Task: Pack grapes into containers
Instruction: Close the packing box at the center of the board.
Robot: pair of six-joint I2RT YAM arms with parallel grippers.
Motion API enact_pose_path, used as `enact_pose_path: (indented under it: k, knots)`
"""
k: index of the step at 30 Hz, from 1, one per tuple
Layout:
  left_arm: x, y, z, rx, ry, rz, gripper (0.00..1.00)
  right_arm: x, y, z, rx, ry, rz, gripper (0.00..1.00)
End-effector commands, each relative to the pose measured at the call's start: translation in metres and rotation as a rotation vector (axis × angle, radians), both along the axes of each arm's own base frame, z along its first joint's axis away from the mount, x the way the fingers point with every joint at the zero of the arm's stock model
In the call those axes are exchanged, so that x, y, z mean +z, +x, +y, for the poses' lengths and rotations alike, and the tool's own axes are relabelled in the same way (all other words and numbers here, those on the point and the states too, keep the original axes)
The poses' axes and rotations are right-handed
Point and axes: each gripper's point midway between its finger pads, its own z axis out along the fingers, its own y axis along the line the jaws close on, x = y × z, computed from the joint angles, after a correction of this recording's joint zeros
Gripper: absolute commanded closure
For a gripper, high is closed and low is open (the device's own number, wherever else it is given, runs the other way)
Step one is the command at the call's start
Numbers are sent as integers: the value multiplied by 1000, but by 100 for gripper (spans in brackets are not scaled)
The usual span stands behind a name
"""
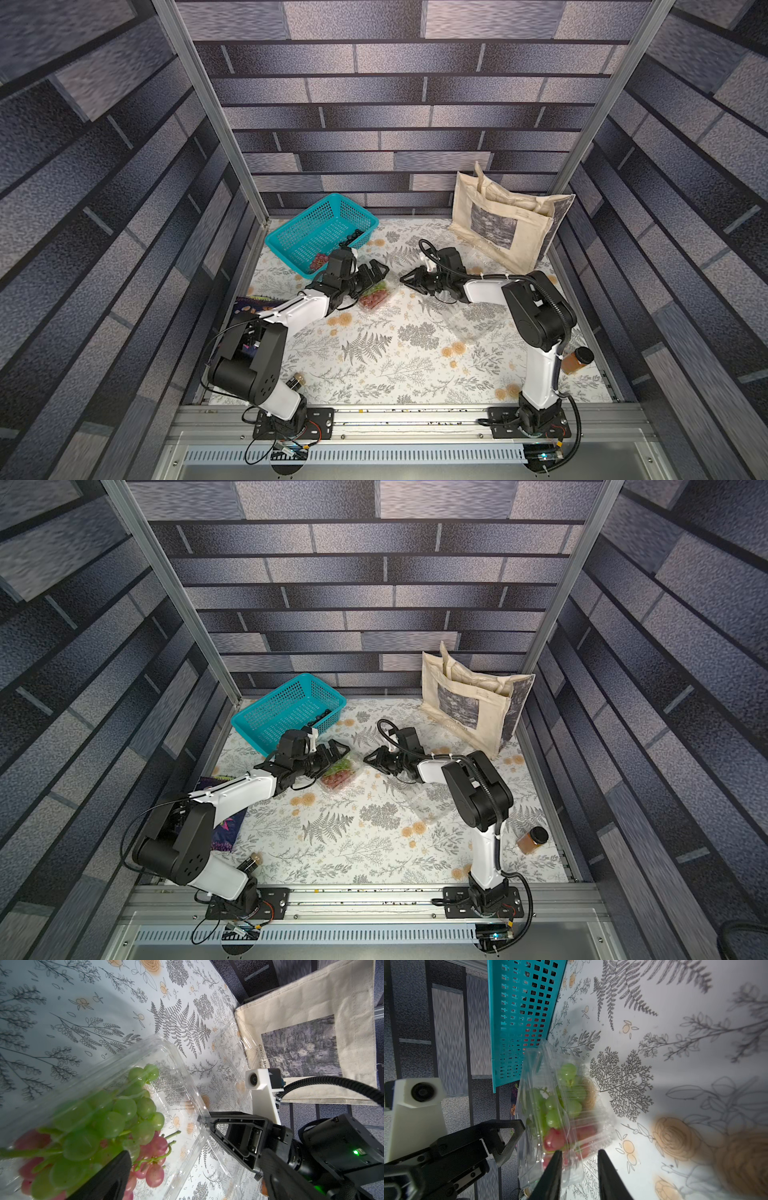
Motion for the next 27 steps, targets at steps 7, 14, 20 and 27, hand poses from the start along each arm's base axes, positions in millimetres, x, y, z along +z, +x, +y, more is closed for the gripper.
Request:
enact_pose_path:
  k: [7, 14, 20, 27]
  knots:
    - [-19, -13, 3, -1, 39, 39, 0, 7, 8, 5, 4, 45, -24, 75]
    - [-24, -14, 2, -5, 41, 45, 0, -12, 8, 6, -7, 56, 13, 76]
    - [-24, -14, 1, -7, 44, 45, 0, -23, 2, 5, -16, 64, 37, 76]
    - [-26, -15, 1, -8, 49, 48, 0, -24, 0, 10, -7, 74, 33, 78]
